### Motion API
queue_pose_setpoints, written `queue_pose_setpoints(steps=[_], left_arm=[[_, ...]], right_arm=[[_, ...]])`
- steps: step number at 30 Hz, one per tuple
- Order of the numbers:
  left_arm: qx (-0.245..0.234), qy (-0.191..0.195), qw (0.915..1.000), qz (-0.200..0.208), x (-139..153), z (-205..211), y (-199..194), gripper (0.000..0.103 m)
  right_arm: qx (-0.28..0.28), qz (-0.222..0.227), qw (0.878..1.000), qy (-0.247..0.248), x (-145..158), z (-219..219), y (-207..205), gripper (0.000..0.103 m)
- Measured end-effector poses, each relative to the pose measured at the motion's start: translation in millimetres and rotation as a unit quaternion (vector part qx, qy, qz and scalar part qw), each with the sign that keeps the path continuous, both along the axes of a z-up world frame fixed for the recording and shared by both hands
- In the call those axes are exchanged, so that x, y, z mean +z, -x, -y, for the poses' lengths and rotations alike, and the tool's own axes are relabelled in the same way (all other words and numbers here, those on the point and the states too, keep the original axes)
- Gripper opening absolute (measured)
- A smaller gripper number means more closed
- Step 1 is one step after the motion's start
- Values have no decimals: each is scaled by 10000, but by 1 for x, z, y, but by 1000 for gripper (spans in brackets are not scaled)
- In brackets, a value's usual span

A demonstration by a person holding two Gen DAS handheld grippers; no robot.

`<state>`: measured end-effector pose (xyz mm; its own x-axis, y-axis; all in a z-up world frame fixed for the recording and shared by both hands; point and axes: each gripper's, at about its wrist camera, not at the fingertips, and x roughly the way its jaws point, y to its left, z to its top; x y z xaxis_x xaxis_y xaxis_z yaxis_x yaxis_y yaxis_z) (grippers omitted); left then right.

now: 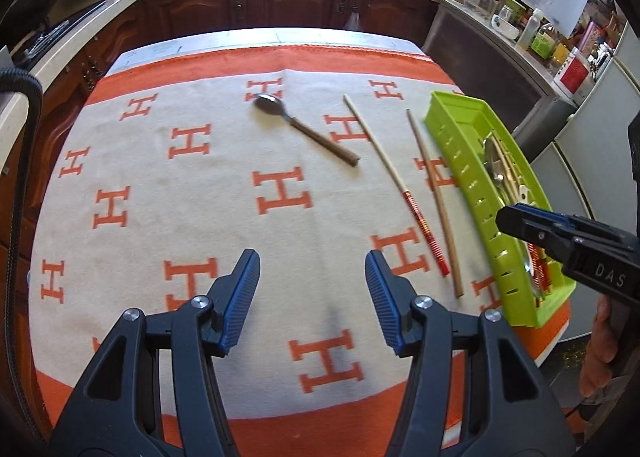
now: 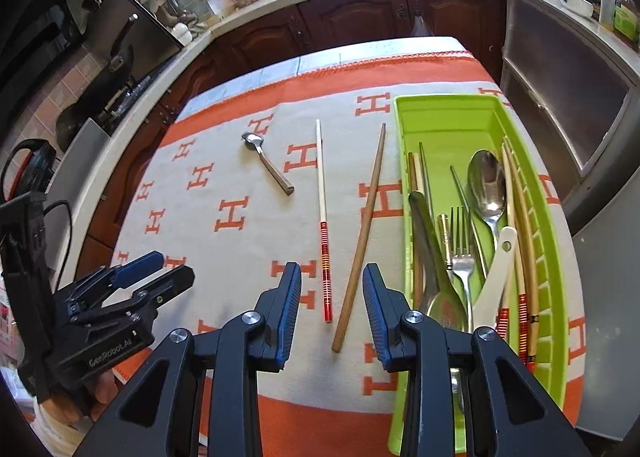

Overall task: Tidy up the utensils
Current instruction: 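Move both open tools back over the remaining chopsticks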

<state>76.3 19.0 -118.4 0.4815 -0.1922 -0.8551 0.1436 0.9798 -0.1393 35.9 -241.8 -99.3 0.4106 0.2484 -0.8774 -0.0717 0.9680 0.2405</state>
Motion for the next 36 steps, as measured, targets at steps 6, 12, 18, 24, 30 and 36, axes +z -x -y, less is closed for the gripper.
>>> queue_pose_setpoints(steps=[6, 12, 18, 24, 30, 36], left_arm=[[79, -37, 10000, 13, -7, -9, -1, 52], [104, -39, 9999, 66, -9, -15, -3, 52], [208, 128, 9997, 96, -13, -28, -4, 52], [296, 266, 9992, 29, -20, -38, -5, 52], [366, 373, 9986, 53, -23, -48, -3, 52], [424, 465, 9980, 36, -26, -56, -2, 52]], right_arm=[[-22, -213, 9997, 100, -11, -14, -16, 32], [-211, -437, 9985, 264, -24, -20, -36, 32], [-556, -783, 9952, 197, -34, -20, -60, 32], [-911, -974, 9909, 193, -40, -21, -88, 32], [-1079, -1104, 9868, 498, -47, -38, -103, 32], [-1432, -1347, 9767, 866, -61, -43, -112, 30]])
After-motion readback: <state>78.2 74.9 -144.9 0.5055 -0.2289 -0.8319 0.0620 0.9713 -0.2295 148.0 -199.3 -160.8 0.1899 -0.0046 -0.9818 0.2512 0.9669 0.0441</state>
